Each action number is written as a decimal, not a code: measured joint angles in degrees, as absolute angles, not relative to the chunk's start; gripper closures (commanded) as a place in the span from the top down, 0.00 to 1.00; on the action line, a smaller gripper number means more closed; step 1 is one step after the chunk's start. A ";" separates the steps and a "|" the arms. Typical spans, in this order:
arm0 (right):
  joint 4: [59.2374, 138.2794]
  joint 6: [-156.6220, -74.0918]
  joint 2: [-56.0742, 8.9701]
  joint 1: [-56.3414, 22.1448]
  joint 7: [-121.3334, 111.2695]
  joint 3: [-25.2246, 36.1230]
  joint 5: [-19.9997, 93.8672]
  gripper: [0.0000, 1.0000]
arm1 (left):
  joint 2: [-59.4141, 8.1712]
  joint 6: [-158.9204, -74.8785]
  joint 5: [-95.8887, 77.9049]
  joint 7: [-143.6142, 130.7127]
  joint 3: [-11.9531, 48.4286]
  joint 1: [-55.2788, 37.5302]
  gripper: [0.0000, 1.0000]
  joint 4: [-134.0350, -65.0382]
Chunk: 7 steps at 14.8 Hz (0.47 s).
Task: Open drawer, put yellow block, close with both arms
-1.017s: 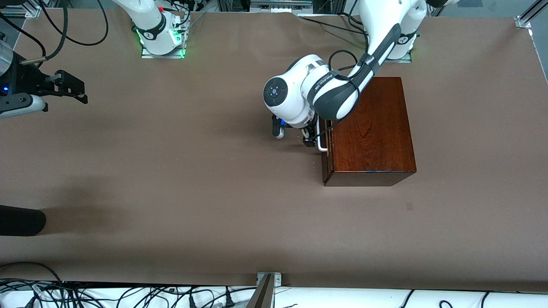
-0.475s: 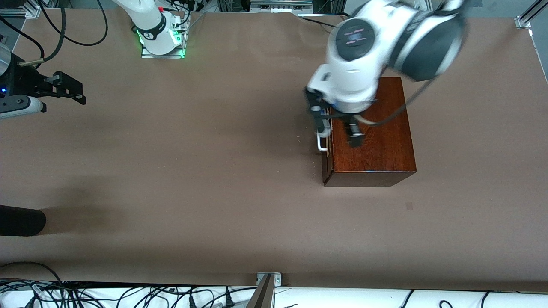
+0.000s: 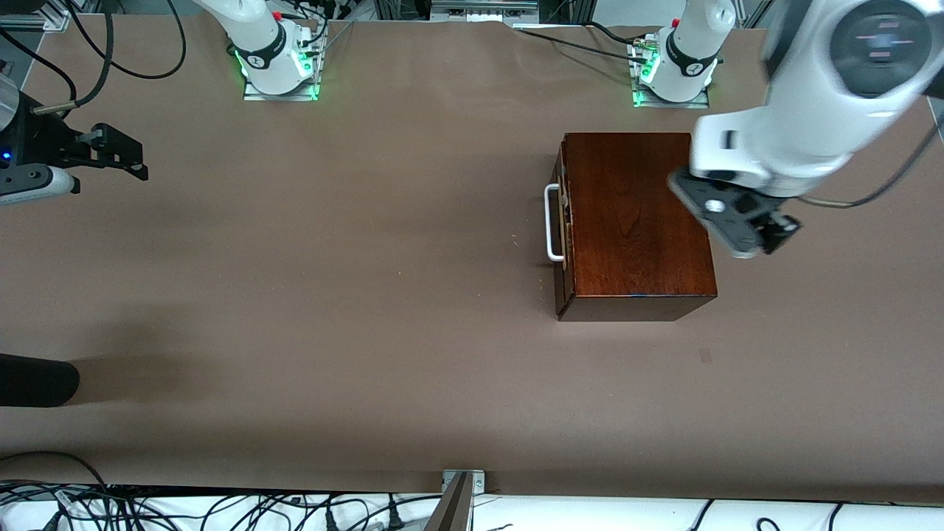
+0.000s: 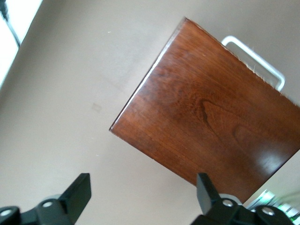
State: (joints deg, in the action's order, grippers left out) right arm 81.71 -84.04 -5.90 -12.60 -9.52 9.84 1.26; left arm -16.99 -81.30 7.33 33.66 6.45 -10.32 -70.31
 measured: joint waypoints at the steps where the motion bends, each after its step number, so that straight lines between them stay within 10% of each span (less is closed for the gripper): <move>1: 81.71 -84.04 -5.90 -12.60 -9.52 9.84 1.26 1.00 | -15.97 -82.26 4.41 31.97 3.52 -10.29 1.00 -71.08; 7: 81.71 -84.05 -5.90 -12.60 -9.52 9.85 1.26 1.00 | -4.62 -92.19 -0.01 11.56 -3.20 -7.04 1.00 -84.25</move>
